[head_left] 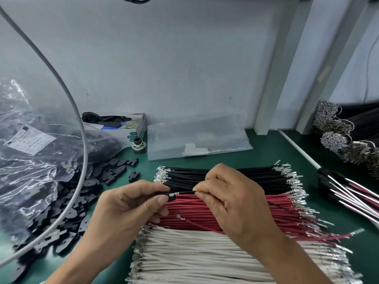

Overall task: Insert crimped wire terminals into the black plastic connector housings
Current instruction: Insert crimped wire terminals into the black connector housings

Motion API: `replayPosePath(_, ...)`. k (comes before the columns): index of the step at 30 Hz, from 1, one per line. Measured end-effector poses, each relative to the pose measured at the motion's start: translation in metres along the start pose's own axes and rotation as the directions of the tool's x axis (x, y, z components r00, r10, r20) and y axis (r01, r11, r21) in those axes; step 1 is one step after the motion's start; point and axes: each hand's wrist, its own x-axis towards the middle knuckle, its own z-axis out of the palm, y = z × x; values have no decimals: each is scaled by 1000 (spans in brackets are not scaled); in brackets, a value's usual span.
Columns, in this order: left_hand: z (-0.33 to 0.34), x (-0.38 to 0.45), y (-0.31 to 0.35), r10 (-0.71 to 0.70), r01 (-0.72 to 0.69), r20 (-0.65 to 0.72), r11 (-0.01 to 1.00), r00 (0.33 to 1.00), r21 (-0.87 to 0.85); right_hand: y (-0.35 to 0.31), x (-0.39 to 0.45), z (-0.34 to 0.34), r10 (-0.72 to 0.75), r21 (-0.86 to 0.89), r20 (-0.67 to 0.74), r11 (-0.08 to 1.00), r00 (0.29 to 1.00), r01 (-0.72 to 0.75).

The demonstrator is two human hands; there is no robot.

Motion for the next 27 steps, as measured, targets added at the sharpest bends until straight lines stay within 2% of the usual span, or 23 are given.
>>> replayPosePath(4,2,-1,3,-26,26,17,1000,1000,-11,1,0,-2,-10,-12,-13,1000,1000,10)
replayPosePath(10,2,-2,6,-51,53,34,998,998,-39,6,-2,-5,41,79,4,996,999,-41)
replayPosePath(17,1,-2,8,-75,77,49,996,996,-53,3,-2,-5,138,260,144,950,980,-172)
replayPosePath(21,4,-3,5,-121,131,102,986,987,-99,6,-1,-9,157,263,170,944,973,-198)
replayPosePath(24,4,-3,3,-81,86,70,993,994,-76,4,-3,-8,143,219,150,960,978,-174)
replayPosePath(27,5,-3,1,24,-24,-2,998,1000,63,-3,-3,-4,95,134,120,985,988,-111)
